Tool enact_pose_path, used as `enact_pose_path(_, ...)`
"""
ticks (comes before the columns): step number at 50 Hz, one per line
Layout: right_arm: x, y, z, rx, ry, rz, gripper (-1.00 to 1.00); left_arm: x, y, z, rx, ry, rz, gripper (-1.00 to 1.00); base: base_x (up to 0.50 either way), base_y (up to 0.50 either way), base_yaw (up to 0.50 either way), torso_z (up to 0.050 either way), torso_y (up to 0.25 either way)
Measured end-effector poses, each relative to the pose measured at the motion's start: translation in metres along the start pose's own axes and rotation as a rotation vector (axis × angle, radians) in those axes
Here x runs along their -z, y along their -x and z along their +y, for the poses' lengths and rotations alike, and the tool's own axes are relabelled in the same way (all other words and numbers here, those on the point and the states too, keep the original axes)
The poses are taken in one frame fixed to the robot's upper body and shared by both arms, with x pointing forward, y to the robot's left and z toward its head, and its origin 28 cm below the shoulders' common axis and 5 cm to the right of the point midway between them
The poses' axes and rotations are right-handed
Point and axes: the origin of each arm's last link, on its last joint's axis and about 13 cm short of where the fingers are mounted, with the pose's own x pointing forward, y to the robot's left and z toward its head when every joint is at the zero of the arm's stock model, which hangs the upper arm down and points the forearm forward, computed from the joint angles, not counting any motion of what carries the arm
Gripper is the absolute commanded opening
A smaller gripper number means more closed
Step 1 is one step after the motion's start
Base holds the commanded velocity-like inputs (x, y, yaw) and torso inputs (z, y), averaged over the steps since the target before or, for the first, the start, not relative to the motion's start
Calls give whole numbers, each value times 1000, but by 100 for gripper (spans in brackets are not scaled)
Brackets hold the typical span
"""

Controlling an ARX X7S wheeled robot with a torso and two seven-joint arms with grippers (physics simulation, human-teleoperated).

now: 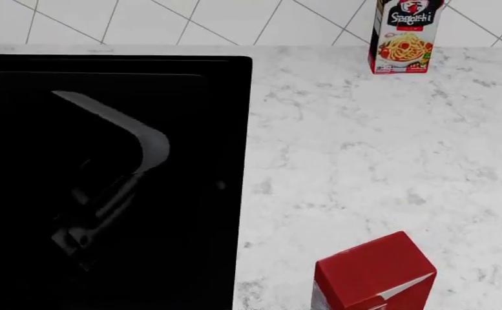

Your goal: Pick the boxed drink from the counter and place it in the sink

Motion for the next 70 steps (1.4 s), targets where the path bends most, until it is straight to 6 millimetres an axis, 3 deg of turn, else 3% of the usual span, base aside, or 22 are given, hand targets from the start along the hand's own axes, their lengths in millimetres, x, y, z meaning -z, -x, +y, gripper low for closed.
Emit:
enact_pose_path(18, 4, -4, 0, 0, -2, 8, 100, -16, 0, -64, 289, -11, 79, 100, 0, 0, 0, 0, 0)
enact_pose_path(32, 11, -6, -2, 1, -1, 19, 100, -21, 2, -94, 423, -18, 122, 100, 0, 0, 0, 0, 0)
enact_pose_path(44, 14, -4, -2, -1, -2, 23, 100, -15, 3, -100, 430, -57, 221, 100, 0, 0, 0, 0, 0)
enact_pose_path(70, 22, -5, -3, -7, -15, 34, 100, -9, -16, -88, 428, -104, 395, 100, 0, 0, 0, 0, 0)
